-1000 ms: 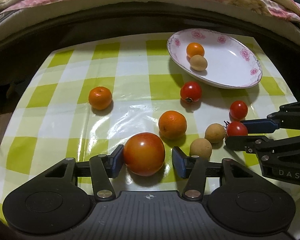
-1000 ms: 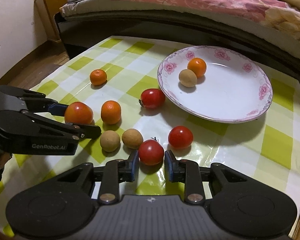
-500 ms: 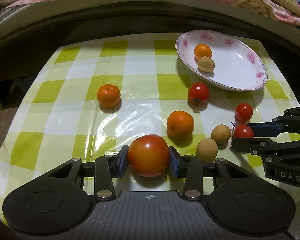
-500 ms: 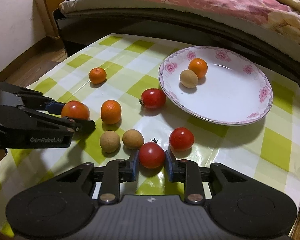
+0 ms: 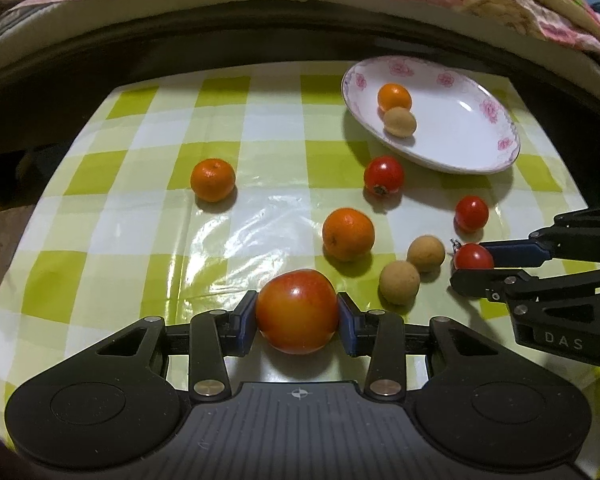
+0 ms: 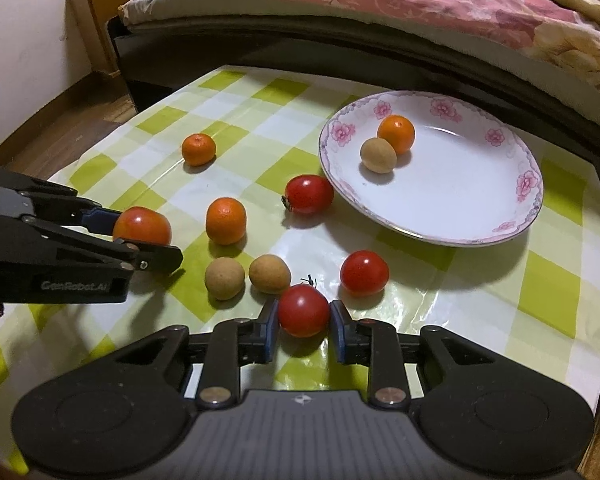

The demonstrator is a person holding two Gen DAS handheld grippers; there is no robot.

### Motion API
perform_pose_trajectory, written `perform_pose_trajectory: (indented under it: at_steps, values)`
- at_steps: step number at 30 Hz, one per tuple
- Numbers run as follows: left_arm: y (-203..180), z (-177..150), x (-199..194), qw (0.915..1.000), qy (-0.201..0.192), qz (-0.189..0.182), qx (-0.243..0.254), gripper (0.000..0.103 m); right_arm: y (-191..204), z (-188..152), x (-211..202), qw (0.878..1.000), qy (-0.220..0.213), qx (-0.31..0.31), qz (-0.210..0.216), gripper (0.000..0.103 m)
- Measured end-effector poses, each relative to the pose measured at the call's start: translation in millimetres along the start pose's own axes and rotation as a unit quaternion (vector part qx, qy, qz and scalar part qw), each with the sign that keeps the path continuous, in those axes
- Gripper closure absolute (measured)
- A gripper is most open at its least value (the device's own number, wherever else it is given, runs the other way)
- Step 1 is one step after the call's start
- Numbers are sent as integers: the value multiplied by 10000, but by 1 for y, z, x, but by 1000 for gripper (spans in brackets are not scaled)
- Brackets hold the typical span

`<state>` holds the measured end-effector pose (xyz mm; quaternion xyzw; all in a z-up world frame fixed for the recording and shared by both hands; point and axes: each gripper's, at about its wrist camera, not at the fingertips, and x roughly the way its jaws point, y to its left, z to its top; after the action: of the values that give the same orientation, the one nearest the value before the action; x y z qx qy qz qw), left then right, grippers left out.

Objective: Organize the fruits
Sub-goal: 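Close the left gripper on the large red tomato while the right grips the cherry tomato, then carry the large tomato and cherry tomato over the white plate with both grippers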

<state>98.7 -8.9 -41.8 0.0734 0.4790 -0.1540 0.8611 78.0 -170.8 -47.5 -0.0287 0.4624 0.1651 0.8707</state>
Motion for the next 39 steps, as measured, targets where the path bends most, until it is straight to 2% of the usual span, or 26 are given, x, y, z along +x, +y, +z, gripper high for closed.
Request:
perform_pose_trajectory:
  at_steps: [14, 22, 39]
  values:
    - [-3, -3, 2, 9999, -37, 37, 140, 51, 4, -3, 2, 9998, -41, -211, -44, 72]
    - [-7, -3, 1, 9997, 65, 90, 226, 54, 4, -2, 1, 9998, -5, -210, -61, 73]
    - [-10, 5, -5, 9999, 25, -87, 91, 55, -1, -1, -6, 10000, -58, -6, 38, 73]
